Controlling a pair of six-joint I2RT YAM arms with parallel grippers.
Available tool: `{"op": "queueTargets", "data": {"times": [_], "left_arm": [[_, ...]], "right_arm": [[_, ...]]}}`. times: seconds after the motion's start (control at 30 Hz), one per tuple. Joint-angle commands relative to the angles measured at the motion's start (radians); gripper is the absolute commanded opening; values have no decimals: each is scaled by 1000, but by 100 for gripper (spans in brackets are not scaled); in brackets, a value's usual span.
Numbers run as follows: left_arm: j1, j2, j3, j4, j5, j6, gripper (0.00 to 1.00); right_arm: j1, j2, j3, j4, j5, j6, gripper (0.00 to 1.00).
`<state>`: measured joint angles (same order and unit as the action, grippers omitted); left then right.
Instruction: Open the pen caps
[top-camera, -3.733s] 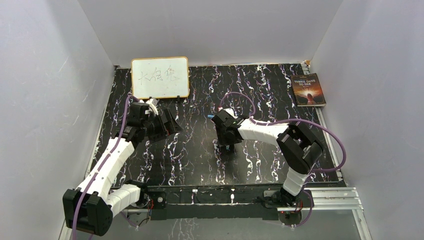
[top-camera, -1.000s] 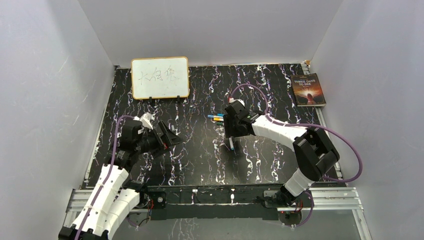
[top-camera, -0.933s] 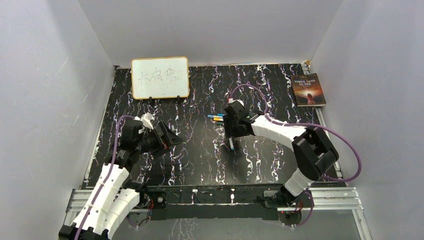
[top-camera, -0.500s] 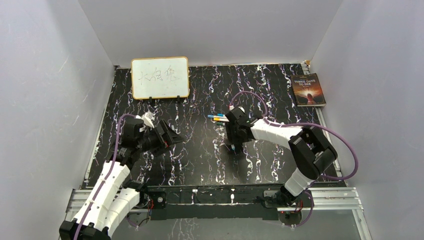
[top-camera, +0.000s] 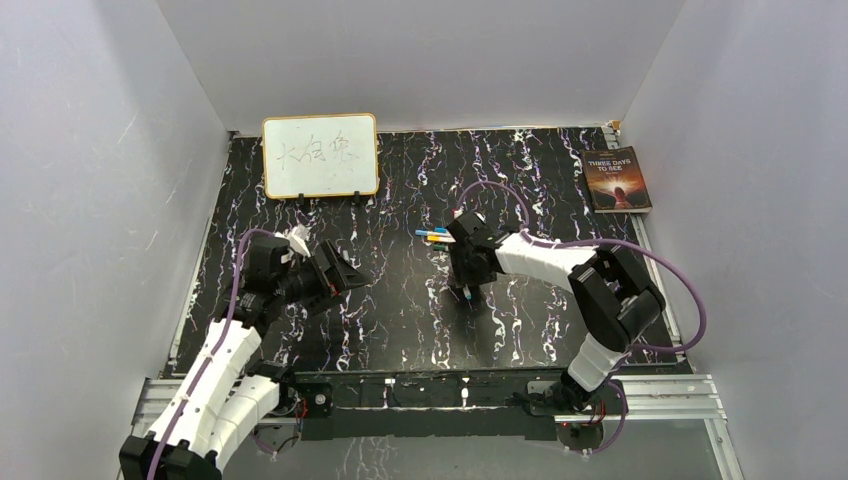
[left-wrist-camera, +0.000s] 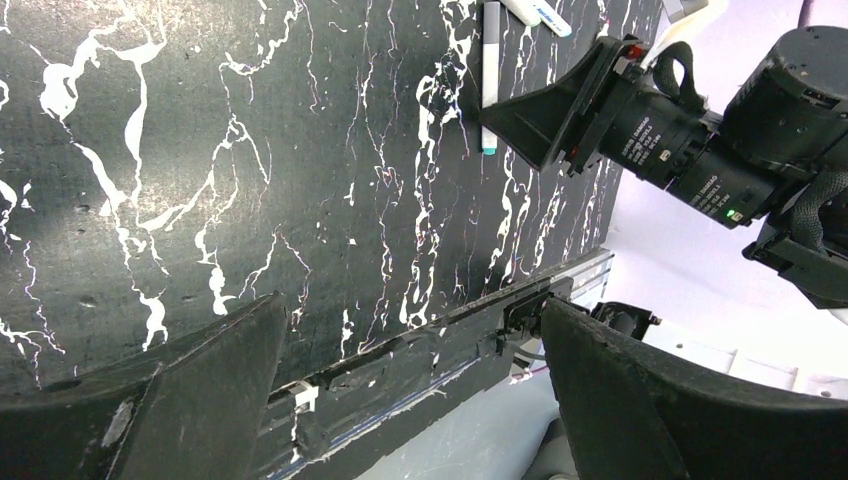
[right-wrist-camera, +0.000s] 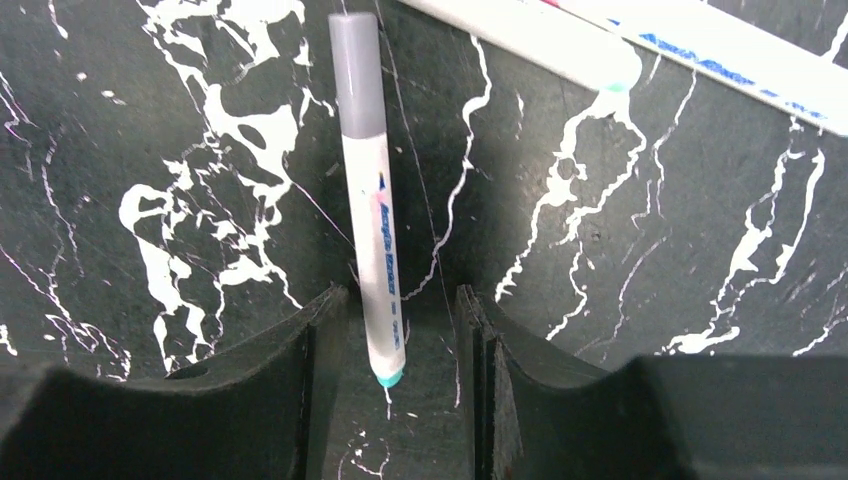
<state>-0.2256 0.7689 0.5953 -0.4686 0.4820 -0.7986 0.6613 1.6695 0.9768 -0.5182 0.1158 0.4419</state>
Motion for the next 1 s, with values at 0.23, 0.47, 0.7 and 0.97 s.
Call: {"op": "queueTargets", "data": {"times": [0.23,0.47,0.7,0.97], "left_arm": [[0,51,65,-13,57,28,99],[-1,6,27,-7,54,7,98],[0,4,18,-13,55,28,98],[-1,11,-35,133,115,-50,99]], "right_arm": [[21,103,88,-13,-46,-10,27],[43,101,50,-15,-49,-2,8],[56,-20,3,-3,-113,-15,7],[55,-181,-95,124,-376,55,4]]}}
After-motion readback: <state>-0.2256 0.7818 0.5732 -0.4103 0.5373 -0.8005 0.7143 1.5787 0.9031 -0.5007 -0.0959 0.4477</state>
